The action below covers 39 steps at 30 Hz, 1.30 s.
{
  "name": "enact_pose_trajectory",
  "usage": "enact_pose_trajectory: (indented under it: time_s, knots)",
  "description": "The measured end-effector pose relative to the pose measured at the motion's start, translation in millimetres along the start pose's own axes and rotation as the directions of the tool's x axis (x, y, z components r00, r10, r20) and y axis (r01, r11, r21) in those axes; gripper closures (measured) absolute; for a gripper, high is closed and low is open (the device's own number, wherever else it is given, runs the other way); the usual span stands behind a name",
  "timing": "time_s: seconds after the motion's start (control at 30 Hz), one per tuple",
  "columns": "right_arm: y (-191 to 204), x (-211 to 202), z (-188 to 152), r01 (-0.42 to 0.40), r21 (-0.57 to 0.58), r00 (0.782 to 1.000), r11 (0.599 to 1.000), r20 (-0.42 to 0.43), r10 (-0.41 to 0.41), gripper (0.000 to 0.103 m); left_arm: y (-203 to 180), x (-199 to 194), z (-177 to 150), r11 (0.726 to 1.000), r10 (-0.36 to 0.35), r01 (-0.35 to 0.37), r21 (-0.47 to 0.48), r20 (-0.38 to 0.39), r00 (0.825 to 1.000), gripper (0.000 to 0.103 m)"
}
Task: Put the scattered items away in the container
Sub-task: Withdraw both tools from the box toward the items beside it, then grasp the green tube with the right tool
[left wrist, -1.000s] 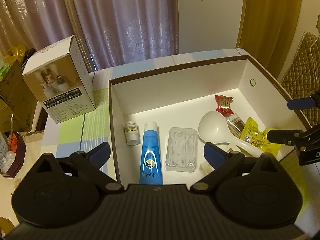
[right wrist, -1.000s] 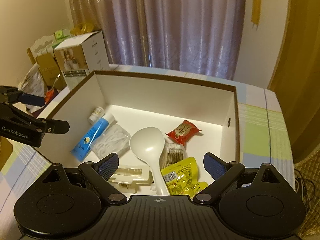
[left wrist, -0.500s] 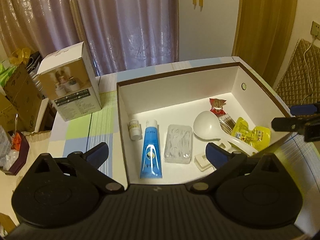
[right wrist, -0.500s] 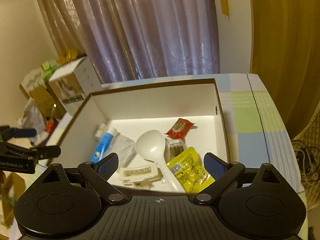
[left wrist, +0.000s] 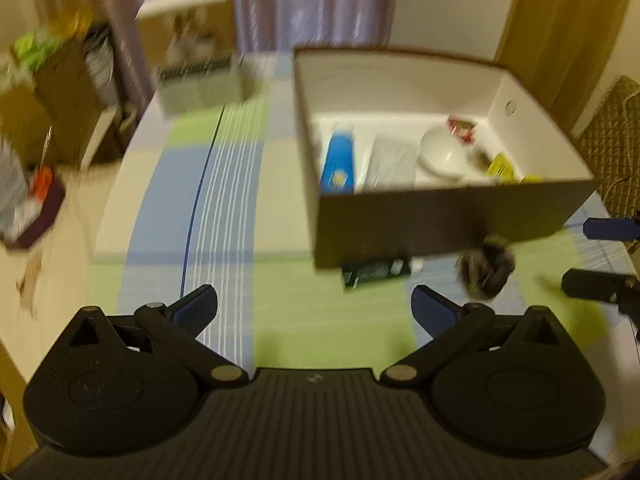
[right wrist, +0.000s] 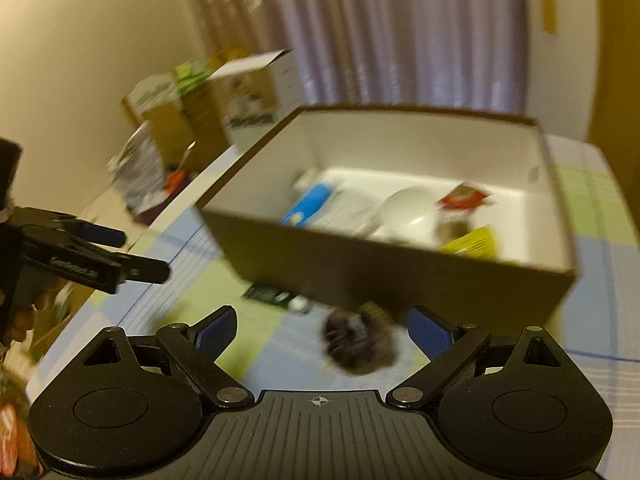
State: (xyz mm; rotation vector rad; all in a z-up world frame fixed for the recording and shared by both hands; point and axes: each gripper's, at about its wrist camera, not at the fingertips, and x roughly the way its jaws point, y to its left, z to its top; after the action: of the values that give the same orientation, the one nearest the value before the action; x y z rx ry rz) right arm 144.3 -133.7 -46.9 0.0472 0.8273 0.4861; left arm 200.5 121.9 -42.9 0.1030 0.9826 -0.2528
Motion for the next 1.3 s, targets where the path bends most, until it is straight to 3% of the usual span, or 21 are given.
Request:
enact_pose_trajectory:
  time_s: [0.17,0.2,0.23,0.27,0.43,0.57,0.67,0.8,1.0,1.23,1.3]
  knots:
    - [22,27,-6,-0.074,-0.065,0.997,0.995,-0.022,0.072,0.007,14,9,-21,0.999,0.021,-0.023,-0.040,-0.061,0.998,0.001]
    - [25,32,-6,-0.078,-0.092,0.997,0.993,-0.022,0.076,0.011,17,11,-23,0.999,0.028,-0.030,-0.042,-0.066,0.997,0.001]
    - [28,38,-6,-0.090,-0.129,0.996,0.988,-0.032,0.087,0.033,21,12,-24,0.998,0.033,-0.037,-0.047,-0.072,0.997,0.001]
    - [31,46,-5,-0.104,-0.164,0.994,0.981,-0.059,0.095,0.044,26,13,-24,0.998,0.039,-0.044,-0.053,-0.076,0.996,0.001]
    - [42,77,-13,-0.079,-0.357,0.994,0.931,-0.094,0.048,0.044,53,22,-29,0.992,0.066,-0.075,-0.101,-0.089,0.994,0.001]
    - [38,103,-15,-0.064,-0.396,0.993,0.916,-0.116,0.019,0.044,70,32,-29,0.988,0.072,-0.086,-0.131,-0.109,0.992,0.001]
    - [40,121,-16,-0.062,-0.421,0.991,0.905,-0.132,0.006,0.060,76,39,-28,0.987,0.057,-0.074,-0.140,-0.118,0.991,0.001]
    - [43,139,-19,-0.023,-0.481,0.992,0.876,-0.122,-0.042,0.060,76,47,-25,0.991,0.041,-0.057,-0.123,-0.125,0.991,0.001]
    - [43,154,-22,-0.019,-0.511,0.991,0.860,-0.124,-0.052,0.060,79,55,-22,0.992,0.031,-0.047,-0.119,-0.134,0.991,0.001]
    - [47,148,-24,-0.072,-0.534,0.986,0.842,-0.164,-0.019,0.060,79,61,-23,0.992,0.024,-0.042,-0.116,-0.149,0.989,0.001]
    - [52,142,-24,-0.047,-0.563,0.991,0.825,-0.128,-0.031,0.060,79,62,-23,0.992,0.022,-0.040,-0.117,-0.150,0.988,0.001]
